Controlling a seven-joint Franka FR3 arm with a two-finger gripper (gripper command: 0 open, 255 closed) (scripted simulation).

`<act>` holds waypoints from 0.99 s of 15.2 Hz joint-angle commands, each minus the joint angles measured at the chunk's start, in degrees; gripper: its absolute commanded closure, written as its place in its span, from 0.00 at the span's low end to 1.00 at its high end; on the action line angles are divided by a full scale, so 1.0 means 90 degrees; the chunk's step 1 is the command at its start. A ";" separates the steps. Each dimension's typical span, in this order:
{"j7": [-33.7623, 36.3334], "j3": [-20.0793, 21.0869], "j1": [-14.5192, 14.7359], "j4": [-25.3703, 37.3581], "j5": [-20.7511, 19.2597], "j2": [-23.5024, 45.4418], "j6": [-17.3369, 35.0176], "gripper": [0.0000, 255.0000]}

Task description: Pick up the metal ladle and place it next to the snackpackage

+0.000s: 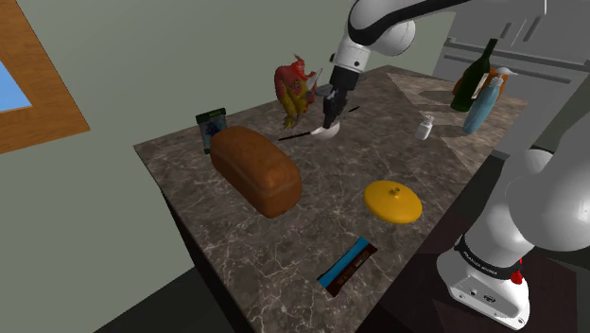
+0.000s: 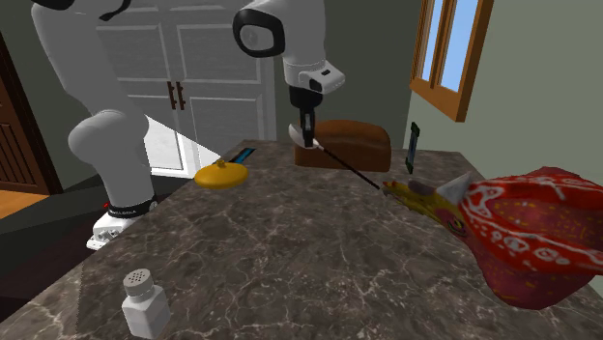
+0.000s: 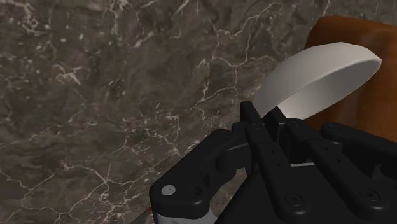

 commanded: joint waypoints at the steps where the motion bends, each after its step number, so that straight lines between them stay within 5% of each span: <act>1: 0.0318 0.0209 0.0132 -0.0276 -0.0001 -0.0205 0.0187 1.00; 15: 0.2426 0.1697 0.1077 -0.0827 0.0260 -0.0543 0.1119 1.00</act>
